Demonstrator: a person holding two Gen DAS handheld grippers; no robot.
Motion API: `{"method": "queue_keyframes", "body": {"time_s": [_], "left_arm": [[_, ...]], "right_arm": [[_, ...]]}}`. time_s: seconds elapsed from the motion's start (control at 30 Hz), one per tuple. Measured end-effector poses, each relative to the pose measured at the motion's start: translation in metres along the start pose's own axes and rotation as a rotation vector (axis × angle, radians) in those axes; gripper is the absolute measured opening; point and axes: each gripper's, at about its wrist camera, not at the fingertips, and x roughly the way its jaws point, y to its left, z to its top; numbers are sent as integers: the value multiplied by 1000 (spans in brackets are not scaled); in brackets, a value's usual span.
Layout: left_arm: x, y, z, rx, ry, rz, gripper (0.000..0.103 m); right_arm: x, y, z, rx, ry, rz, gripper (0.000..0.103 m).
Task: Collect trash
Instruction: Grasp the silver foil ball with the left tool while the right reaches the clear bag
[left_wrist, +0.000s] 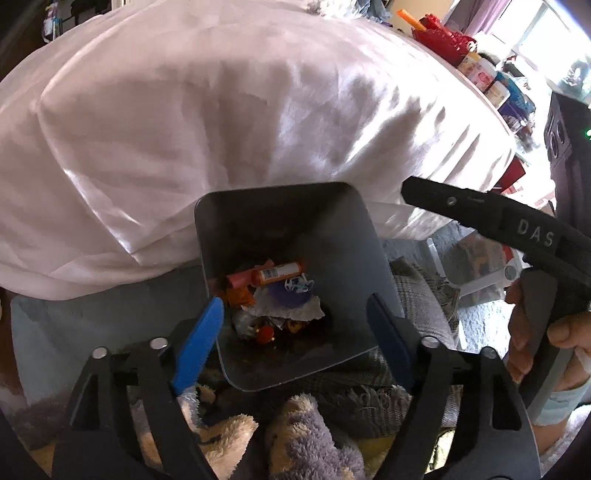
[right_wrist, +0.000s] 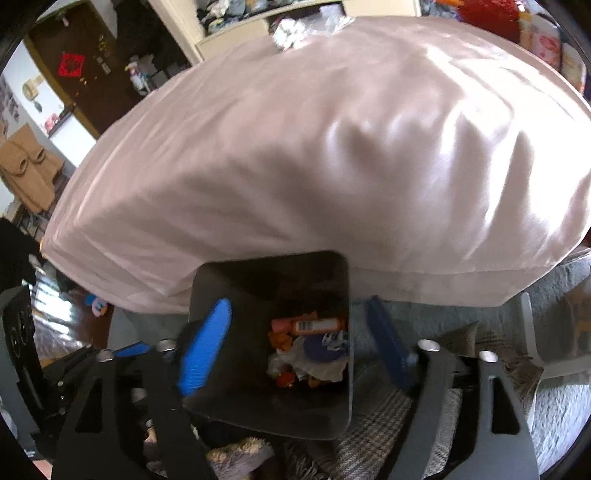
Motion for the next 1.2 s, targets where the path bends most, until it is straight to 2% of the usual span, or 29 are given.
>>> {"method": "queue_keyframes", "body": {"time_s": [0.07, 0.13, 0.37, 0.5, 0.63, 0.77, 0.9, 1.2], "left_arm": [[-9, -3, 3, -2, -24, -15, 91], [-22, -4, 7, -5, -55, -27, 94], [-73, 12, 42, -38, -167, -11, 95], [-92, 19, 68, -31, -211, 30, 95], [-101, 22, 96, -13, -242, 33, 95], [-101, 16, 126, 54, -290, 81, 95], [-93, 14, 156, 84, -353, 100, 95], [-44, 7, 212, 135, -289, 102, 95]], "right_arm": [[-8, -6, 4, 19, -28, 0, 96], [-17, -12, 9, 36, -49, -5, 96], [-48, -24, 37, 28, -145, -64, 96], [-62, -19, 59, -14, -200, -105, 97], [-67, -13, 80, -40, -230, -129, 100], [-59, -8, 105, -47, -243, -135, 100], [-48, -6, 128, -40, -257, -89, 99], [-12, -12, 186, -49, -253, -135, 99]]}}
